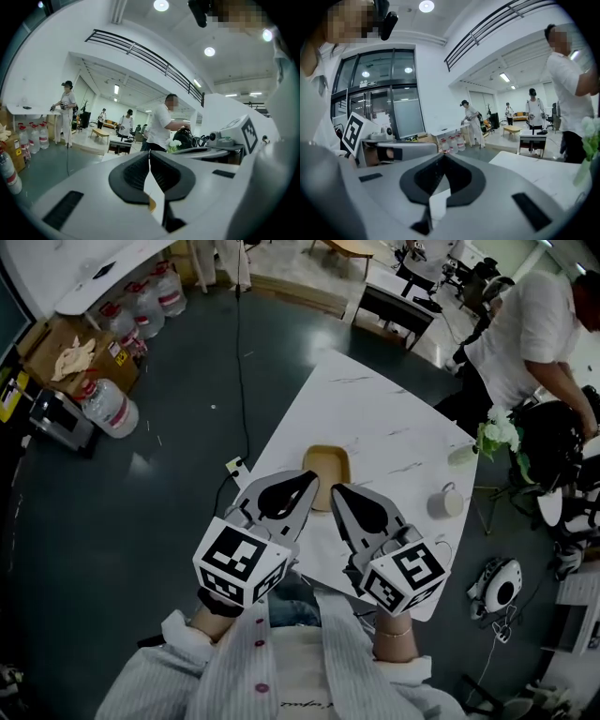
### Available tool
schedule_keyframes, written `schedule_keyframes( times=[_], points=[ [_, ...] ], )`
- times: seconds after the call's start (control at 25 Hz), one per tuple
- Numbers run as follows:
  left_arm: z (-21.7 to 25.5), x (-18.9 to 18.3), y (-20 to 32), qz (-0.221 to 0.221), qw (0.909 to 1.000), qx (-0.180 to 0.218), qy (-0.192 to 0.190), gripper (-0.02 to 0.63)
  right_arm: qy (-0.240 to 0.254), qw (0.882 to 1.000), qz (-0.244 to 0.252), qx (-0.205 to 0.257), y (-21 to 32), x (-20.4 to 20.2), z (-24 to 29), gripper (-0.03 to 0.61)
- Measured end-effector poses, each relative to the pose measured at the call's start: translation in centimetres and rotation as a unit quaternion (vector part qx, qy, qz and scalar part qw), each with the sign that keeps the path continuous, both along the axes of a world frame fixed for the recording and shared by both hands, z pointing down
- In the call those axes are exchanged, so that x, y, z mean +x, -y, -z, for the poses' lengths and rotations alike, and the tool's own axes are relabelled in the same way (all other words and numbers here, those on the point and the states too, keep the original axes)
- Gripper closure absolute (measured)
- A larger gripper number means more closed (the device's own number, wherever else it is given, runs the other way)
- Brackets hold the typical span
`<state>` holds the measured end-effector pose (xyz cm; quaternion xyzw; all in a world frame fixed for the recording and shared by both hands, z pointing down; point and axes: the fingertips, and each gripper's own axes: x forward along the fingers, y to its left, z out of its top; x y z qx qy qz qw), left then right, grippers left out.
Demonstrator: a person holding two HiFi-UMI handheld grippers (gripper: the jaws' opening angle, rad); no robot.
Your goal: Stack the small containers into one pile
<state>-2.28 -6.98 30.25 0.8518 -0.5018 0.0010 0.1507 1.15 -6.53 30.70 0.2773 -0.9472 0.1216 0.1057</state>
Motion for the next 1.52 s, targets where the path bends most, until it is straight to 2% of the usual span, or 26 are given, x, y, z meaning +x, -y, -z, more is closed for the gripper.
schedule_keyframes(
  times=[0.32, 0.68, 1.0, 1.4, 1.52],
  points=[
    [0.8, 2.3, 1.3, -0.029, 0.9995, 0.012, 0.0, 0.591, 0.004, 1.0, -0.025, 0.006, 1.1, 1.8, 0.5, 0.568],
    [0.8, 3.3, 1.3, -0.049, 0.9987, 0.013, 0.004, 0.591, 0.005, 0.999, -0.049, 0.014, 1.6, 2.8, 1.1, 0.568],
    [0.7, 4.0, 1.7, -0.058, 0.9982, 0.013, 0.007, 0.591, -0.003, 0.998, -0.053, 0.018, 1.9, 3.3, 0.9, 0.568],
    [0.9, 4.1, 1.7, -0.073, 0.9966, 0.033, 0.02, 0.591, -0.001, 0.998, -0.054, 0.019, 1.9, 3.9, 1.0, 0.568],
    [0.8, 4.3, 1.3, -0.086, 0.9949, 0.04, 0.034, 0.591, -0.001, 0.998, -0.052, 0.019, 1.7, 4.0, 1.1, 0.568]
  ],
)
